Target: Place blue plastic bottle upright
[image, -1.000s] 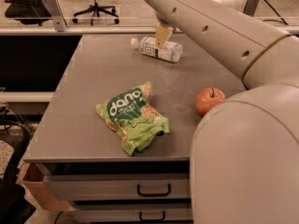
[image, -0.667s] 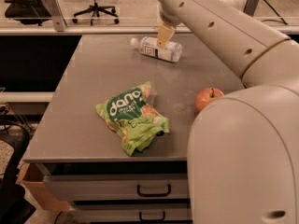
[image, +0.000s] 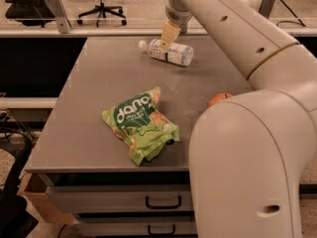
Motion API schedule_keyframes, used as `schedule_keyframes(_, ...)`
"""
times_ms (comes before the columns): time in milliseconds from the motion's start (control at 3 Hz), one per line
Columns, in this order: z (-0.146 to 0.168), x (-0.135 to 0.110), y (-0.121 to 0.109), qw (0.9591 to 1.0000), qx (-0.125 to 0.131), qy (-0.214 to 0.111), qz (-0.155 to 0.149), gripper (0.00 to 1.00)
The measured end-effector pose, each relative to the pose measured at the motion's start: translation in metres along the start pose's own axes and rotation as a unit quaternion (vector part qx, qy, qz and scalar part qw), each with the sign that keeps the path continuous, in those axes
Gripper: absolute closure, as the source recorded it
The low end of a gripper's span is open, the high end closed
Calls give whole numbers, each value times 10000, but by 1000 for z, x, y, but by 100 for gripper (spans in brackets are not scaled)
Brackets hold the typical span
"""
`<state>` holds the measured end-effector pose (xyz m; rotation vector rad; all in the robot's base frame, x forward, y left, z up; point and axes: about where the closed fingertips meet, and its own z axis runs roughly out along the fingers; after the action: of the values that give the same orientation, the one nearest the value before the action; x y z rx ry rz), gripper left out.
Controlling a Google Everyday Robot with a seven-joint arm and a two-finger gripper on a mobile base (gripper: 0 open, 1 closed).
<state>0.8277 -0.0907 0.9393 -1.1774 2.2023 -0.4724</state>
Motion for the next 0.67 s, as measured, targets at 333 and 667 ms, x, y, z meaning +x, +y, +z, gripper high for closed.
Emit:
schedule_keyframes(333,15,-1,11,9995,-305,64,-80,0)
schedule_keyframes(667,25,2,22,9978,-602,242,-134,0)
